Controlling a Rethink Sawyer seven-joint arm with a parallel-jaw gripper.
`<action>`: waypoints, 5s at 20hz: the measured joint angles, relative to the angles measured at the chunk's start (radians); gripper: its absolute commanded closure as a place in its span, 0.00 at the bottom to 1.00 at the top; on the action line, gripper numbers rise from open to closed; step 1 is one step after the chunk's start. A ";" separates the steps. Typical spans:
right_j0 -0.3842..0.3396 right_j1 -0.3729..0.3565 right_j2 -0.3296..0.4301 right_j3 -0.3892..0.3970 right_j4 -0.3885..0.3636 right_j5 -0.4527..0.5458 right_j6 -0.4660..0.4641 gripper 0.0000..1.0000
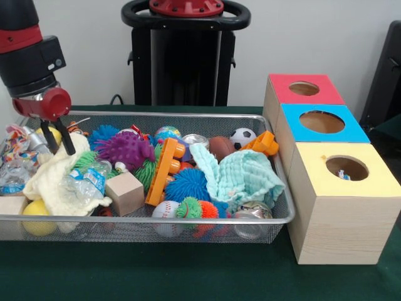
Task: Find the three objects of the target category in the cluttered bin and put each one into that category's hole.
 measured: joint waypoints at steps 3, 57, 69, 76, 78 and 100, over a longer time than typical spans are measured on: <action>-0.013 0.007 0.007 0.000 -0.004 0.000 0.000 0.00; -0.014 0.072 0.120 -0.337 0.030 0.321 -0.123 0.00; 0.003 0.045 0.120 -0.275 -0.022 0.262 -0.132 0.00; -0.002 0.044 0.120 -0.183 -0.096 0.038 -0.132 0.00; -0.006 0.047 0.120 -0.162 -0.108 -0.016 -0.132 0.00; -0.140 -0.064 0.144 0.043 -0.056 -0.086 -0.132 0.00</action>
